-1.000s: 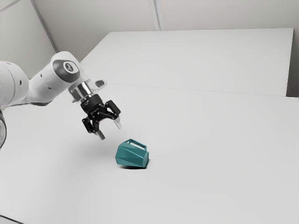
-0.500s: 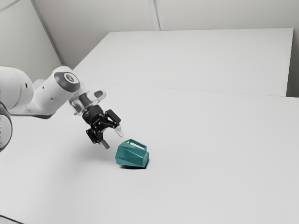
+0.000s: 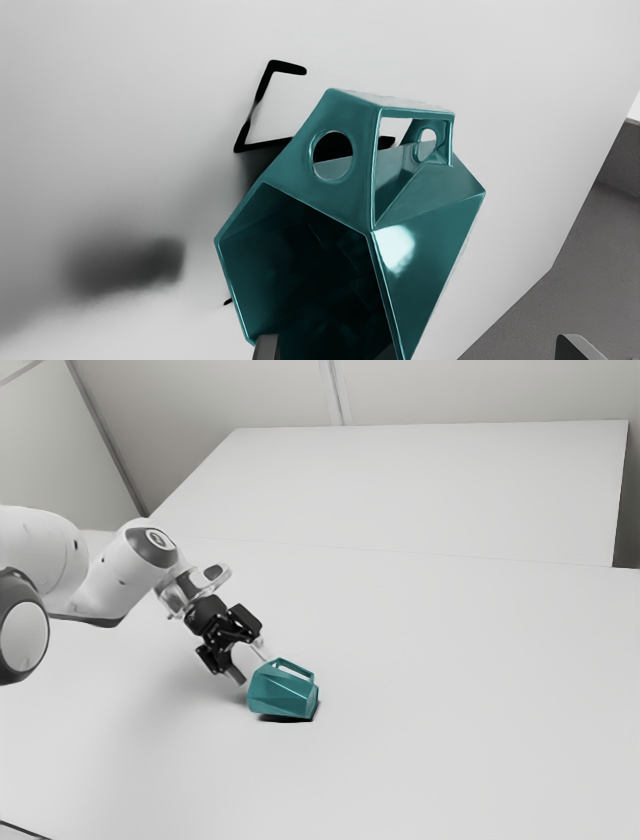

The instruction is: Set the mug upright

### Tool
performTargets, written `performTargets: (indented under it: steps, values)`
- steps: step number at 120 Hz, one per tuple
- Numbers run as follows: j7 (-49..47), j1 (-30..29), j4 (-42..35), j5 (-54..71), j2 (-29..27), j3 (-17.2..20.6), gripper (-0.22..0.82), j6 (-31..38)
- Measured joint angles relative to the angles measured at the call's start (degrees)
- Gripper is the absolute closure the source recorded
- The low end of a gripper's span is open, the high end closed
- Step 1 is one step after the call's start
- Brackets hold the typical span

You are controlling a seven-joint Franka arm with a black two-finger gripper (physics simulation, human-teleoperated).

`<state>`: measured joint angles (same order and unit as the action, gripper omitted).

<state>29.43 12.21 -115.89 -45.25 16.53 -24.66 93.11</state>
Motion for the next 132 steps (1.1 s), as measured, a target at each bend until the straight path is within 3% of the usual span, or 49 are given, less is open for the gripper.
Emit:
performTargets:
  steps: [72,107,116,132]
  values:
    - [7.7,0.1,-0.8,-5.7,1.2,0.4,0.0,-0.2]
    - [10.3,0.4,-2.7,-8.3,1.9,2.4,0.01,-0.1]
    - [10.8,0.4,-2.7,-8.8,1.9,2.7,0.08,-0.1]
    - [11.4,0.4,-2.6,-9.1,1.9,2.8,0.34,-0.1]
